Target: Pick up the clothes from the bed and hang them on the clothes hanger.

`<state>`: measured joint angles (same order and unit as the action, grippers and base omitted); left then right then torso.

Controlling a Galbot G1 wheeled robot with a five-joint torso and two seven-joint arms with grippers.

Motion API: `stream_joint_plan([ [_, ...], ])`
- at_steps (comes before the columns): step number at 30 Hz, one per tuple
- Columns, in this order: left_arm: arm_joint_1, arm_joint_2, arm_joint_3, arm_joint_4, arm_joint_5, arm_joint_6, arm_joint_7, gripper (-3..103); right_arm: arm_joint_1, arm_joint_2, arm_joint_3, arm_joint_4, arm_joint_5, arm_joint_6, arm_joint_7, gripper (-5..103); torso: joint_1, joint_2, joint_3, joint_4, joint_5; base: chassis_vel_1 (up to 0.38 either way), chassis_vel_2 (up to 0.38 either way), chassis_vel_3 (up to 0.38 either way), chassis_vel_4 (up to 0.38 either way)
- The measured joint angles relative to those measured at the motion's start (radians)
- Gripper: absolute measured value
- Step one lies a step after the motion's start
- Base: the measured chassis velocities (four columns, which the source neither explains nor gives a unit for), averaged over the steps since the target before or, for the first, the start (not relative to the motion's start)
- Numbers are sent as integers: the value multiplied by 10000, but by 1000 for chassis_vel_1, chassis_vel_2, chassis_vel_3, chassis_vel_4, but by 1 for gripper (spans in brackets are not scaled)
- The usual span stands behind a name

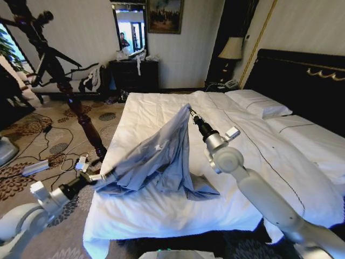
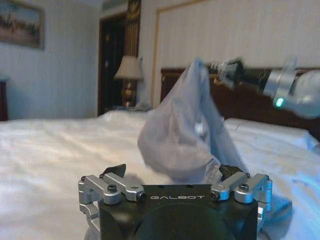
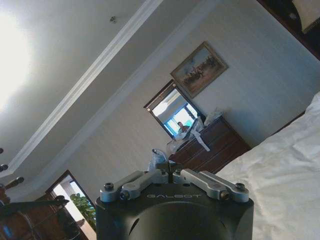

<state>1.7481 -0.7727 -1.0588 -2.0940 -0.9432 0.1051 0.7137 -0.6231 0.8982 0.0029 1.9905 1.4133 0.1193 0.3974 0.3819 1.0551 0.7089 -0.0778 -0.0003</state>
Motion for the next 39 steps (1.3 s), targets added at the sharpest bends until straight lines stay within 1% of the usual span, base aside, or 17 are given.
stream_joint_plan([
  [4, -260, 60, -797, -171, -1702, 500, 297, 100, -27, 110, 6, 46, -106, 123, -222, 0, 0, 0, 0, -7, 3, 0, 0, 0, 0],
  [8, -343, 220, -1773, -236, -2849, 678, 661, 100, 251, 413, 181, -341, 58, 282, -81, 0, -1, 0, -1, 5, 1, 0, 0, 0, 0],
  [11, -654, 239, -2392, -88, -4460, 871, 160, 100, 194, 430, 184, -465, -67, 306, -65, 0, 0, 0, 0, -2, 3, 0, 0, 0, 0],
  [12, -654, 239, -2392, -88, -4460, 871, 160, 100, 194, 430, 184, -465, -67, 306, -65, 0, 0, 0, 0, -2, 3, 0, 0, 0, 0],
  [15, -1017, 225, -2584, 160, -5148, 765, -1265, 100, 2, 349, 151, -248, -220, 306, -209, 0, -1, 0, 0, -1, 3, 0, 0, 0, 0],
  [16, -1229, 279, -2612, 252, -5251, 715, -2053, 100, -78, 276, 117, -126, -331, 321, -410, 0, -1, 0, 0, 2, -5, 0, 0, 0, 0],
  [17, -1229, 279, -2612, 252, -5251, 715, -2053, 100, -78, 276, 117, -126, -331, 321, -410, 0, -1, 0, 0, 2, -5, 0, 0, 0, 0],
  [18, -1527, 519, -2659, 417, -5032, 673, -3332, 100, -208, 155, 47, 139, -529, 382, -780, 0, 0, 0, 0, 2, -5, 0, 0, 0, 0],
  [19, -1681, 760, -2703, 549, -4674, 632, -4023, 100, -315, 49, 1, 373, -627, 420, -1016, 0, -1, 0, 0, -1, -1, 0, 0, 0, 0],
  [20, -1765, 1006, -2754, 698, -4319, 598, -4475, 100, -406, -47, -23, 626, -596, 426, -1150, 0, -1, 0, 1, -3, 0, 0, 0, 0, 0],
  [21, -1765, 1006, -2754, 698, -4319, 598, -4475, 100, -406, -47, -23, 626, -596, 426, -1150, 0, -1, 0, 1, -3, 0, 0, 0, 0, 0],
  [22, -1820, 1674, -2908, 1003, -3622, 542, -5267, 100, -564, -174, -69, 1250, -322, 416, -1255, 0, -1, 0, -1, -6, -2, 0, 0, 0, 0],
  [25, -1853, 2909, -3005, 1541, -3075, 470, -6388, 100, -670, -180, -138, 1745, -339, 393, -1383, 0, -3, 1, -1, 2, 0, 0, 0, 0, 0],
  [27, -1911, 3309, -3006, 1743, -3008, 444, -6616, 100, -675, -153, -185, 1799, -425, 391, -1453, 0, -3, 1, -1, 1, -1, 0, 0, 0, 0],
  [28, -2141, 4028, -2923, 2265, -2960, 384, -6893, 100, -669, -67, -311, 1833, -537, 384, -1536, 0, -2, 0, 0, -3, 6, 0, 0, 0, 0],
  [32, -3283, 5537, -2125, 3912, -3523, 645, -7145, 100, -785, 88, -445, 1795, -855, 364, -1677, 0, 0, 0, 0, -3, -1, 0, 0, 0, 0],
  [39, -3416, 7151, -1954, 5350, -4131, 1010, -7234, 100, -1093, 356, -274, 1743, -1327, 363, -1814, 0, -1, 0, 0, 0, 0, 0, 0, 0, 0],
])
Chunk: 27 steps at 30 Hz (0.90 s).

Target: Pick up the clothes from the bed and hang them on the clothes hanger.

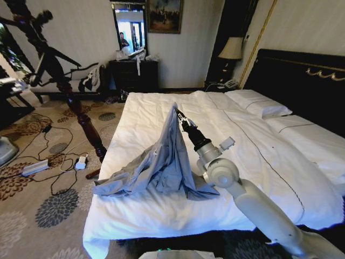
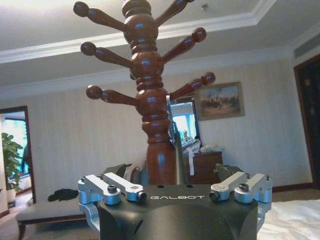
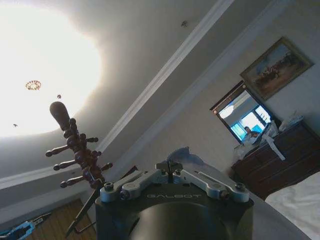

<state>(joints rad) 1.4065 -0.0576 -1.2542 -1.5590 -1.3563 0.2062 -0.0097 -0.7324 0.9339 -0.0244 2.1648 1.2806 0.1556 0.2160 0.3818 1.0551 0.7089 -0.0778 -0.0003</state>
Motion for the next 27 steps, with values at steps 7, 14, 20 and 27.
stream_joint_plan([
  [7, 780, 1966, -512, 1230, -826, -66, -67, 100, -246, 584, -81, -313, -420, -28, -100, 0, 0, 0, 0, -3, 1, 0, 0, 0, 0],
  [14, 869, 2893, -675, 1905, -924, 174, 99, 100, -601, 699, -6, -224, -547, -97, -4, 0, 1, 0, 0, -4, 5, 0, 0, 0, 0],
  [20, 466, 902, -325, -238, -1464, -65, -437, 100, -1067, 586, 234, -3, -714, -119, 85, 0, -2, 1, -3, -3, 10, 0, 0, 0, 0],
  [27, -819, -2005, 2763, -1810, 647, -1153, -1004, 100, -1398, 377, 305, 81, -889, -120, 114, 0, -4, 1, -2, 6, -7, 0, 0, 0, 0],
])
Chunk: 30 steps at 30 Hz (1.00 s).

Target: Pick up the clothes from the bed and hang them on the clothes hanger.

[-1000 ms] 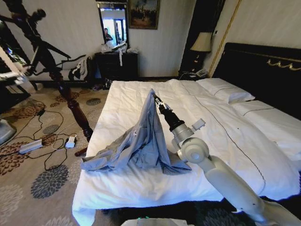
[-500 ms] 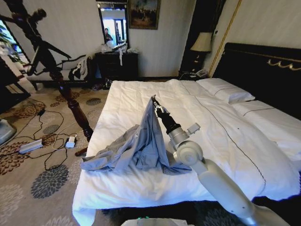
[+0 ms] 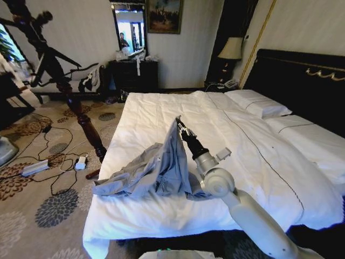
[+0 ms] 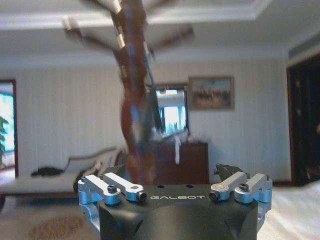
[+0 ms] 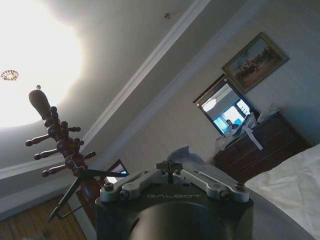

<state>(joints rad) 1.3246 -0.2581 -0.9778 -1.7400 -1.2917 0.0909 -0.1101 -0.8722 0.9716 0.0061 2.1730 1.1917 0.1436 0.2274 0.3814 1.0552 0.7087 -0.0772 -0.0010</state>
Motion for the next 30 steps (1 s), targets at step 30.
stream_joint_plan([
  [30, -4106, 48, 2870, 1640, -659, 592, 49, 100, 571, 817, -351, -1148, -155, -21, 63, 0, 3, -1, 1, -5, 15, 0, 0, 0, 0],
])
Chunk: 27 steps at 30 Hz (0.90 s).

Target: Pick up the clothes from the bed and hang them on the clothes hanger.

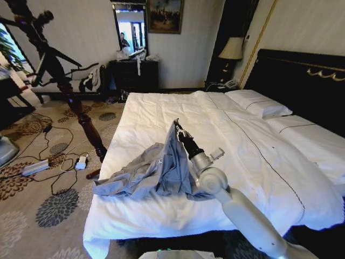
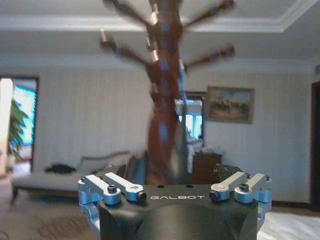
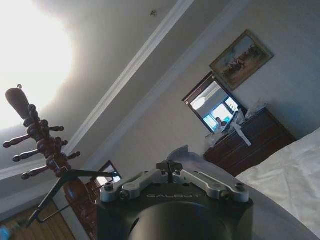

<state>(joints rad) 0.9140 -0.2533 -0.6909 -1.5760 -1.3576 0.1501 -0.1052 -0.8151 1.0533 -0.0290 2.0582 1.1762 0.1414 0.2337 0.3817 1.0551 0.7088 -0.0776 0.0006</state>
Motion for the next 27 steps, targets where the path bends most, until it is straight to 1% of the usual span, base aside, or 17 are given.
stream_joint_plan([
  [2, -1092, -944, 1575, 56, 517, -503, -261, 100, 46, 62, -18, -89, -18, 4, -2, 0, 1, 0, 2, 1, -29, 0, 0, 0, 0],
  [3, -1961, -1374, 2440, 155, 666, -719, -451, 100, 42, 68, -18, -105, -18, 5, -2, 0, 2, -1, 2, -2, -16, 0, 0, 0, 0],
  [4, -1961, -1374, 2440, 155, 666, -719, -451, 100, 42, 68, -18, -105, -18, 5, -2, 0, 2, -1, 2, -2, -16, 0, 0, 0, 0],
  [5, -2559, -1611, 2927, 238, 707, -775, -608, 100, 18, 52, -6, -108, -17, 7, -1, 0, 3, -1, 3, -3, -10, 0, 0, 0, 0],
  [7, -4422, -2063, 4243, 412, 748, -658, -1082, 100, -107, -78, 55, -110, -16, 10, 6, 0, 2, -1, 3, -13, -5, 0, 0, 0, 0],
  [8, -4422, -2063, 4243, 412, 748, -658, -1082, 100, -107, -78, 55, -110, -16, 10, 6, 0, 2, -1, 3, -13, -5, 0, 0, 0, 0],
  [9, -5145, -2111, 4655, 388, 769, -425, -1277, 100, -194, -153, 87, -108, -23, 13, 8, 0, 4, -1, 2, -18, 6, 0, 0, 0, 0],
  [11, -5757, -2062, 4962, 286, 860, -58, -1497, 100, -288, -235, 126, -85, -43, 18, 9, 0, 5, -1, 2, -15, 6, 0, 0, 0, 0],
  [14, -6725, -1648, 5346, 214, 1172, 771, -1688, 100, -411, -338, 209, -30, -83, 28, 9, 0, 0, 0, -1, 6, 0, 0, 0, 0, 0],
  [15, -6725, -1648, 5346, 214, 1172, 771, -1688, 100, -411, -338, 209, -30, -83, 28, 9, 0, 0, 0, -1, 6, 0, 0, 0, 0, 0],
  [16, -7242, -1535, 5643, 434, 1219, 1104, -1717, 100, -411, -343, 218, -28, -98, 31, 9, 0, -2, 0, -2, 9, -3, 0, 0, 0, 0],
  [18, -7654, -1517, 5923, 693, 1253, 1261, -1712, 100, -393, -340, 217, -28, -100, 30, 10, 0, -3, 0, -2, 10, -4, 0, 0, 0, 0],
  [19, -7945, -1528, 6108, 907, 1288, 1342, -1725, 100, -372, -334, 217, -28, -100, 31, 15, 0, -2, 1, -2, 8, -6, 0, 0, 0, 0],
  [21, -9448, -1817, 7051, 2200, 1381, 1595, -1761, 100, -290, -296, 201, -47, -100, 31, 54, 0, 0, 1, 0, -6, -7, 0, 0, 0, 0],
  [22, -9448, -1817, 7051, 2200, 1381, 1595, -1761, 100, -290, -296, 201, -47, -100, 31, 54, 0, 0, 1, 0, -6, -7, 0, 0, 0, 0],
  [24, -10487, -2132, 7749, 3218, 1278, 1931, -1856, 100, -254, -273, 198, -82, -100, 31, 67, 0, 1, 0, 0, -6, -6, 0, 0, 0, 0],
  [27, -11185, -2487, 8281, 3794, 1078, 2364, -2017, 100, -252, -232, 198, -116, -100, 30, 77, 0, 0, 0, 0, -2, -7, 0, 0, 0, 0],
])
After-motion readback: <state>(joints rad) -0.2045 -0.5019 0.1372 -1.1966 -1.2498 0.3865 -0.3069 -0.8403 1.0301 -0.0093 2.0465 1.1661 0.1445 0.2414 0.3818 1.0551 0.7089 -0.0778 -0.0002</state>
